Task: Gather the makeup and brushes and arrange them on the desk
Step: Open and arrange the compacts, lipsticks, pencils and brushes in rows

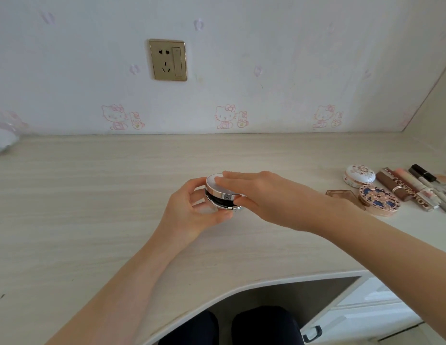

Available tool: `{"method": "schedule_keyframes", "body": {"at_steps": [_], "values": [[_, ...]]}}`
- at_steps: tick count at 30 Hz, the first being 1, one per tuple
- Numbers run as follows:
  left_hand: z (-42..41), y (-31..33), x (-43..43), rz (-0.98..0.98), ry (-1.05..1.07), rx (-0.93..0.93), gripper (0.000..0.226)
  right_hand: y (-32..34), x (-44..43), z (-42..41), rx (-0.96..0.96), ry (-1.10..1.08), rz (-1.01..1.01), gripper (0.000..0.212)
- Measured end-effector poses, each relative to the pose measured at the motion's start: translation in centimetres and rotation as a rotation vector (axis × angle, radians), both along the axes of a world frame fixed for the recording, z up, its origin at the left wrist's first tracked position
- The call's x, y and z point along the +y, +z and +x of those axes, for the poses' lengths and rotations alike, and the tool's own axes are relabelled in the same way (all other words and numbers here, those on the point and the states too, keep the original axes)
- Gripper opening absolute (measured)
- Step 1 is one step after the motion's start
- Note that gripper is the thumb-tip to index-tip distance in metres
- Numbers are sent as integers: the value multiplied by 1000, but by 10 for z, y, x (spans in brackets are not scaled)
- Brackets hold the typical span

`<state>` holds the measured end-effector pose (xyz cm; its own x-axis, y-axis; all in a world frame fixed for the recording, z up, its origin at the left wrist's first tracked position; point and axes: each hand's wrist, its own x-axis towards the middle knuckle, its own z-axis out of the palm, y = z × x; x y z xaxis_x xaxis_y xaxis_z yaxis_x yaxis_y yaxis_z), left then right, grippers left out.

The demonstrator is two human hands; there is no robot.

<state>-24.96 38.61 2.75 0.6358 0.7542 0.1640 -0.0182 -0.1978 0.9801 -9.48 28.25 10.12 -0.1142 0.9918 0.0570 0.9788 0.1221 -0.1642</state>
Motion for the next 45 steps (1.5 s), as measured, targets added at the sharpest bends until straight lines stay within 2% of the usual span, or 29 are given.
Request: {"method": "schedule_keyframes", "body": {"at_steps": [4,9,13,17,20,23,28,33,36,42,45], "values": [[0,-2,2,13,-9,44,74,-10,-2,-2,-83,44,114,50],[1,-10,7,103,-61,167,107,-22,-7,-1,-56,73,161,46],[1,-5,2,297,-82,370,94,-33,-12,-1,-53,85,158,38],[0,-4,2,485,-87,508,91,-46,-17,1,-29,59,153,39],[-2,-6,4,509,-96,563,91,-48,-17,-1,76,15,131,37],[-3,-8,6,503,-85,605,106,-42,-16,-3,98,-2,105,35],[-8,-7,2,500,-63,629,118,-35,-14,-5,95,-10,61,35],[-15,-7,-3,483,93,509,108,-35,-12,-5,60,-14,46,35],[-15,-6,-4,468,115,487,102,-32,-10,-5,73,-15,48,35],[-14,-6,-3,433,111,488,105,-23,0,1,140,-33,5,39],[-15,-8,-1,401,110,471,107,-20,8,8,247,-88,-7,35]]}}
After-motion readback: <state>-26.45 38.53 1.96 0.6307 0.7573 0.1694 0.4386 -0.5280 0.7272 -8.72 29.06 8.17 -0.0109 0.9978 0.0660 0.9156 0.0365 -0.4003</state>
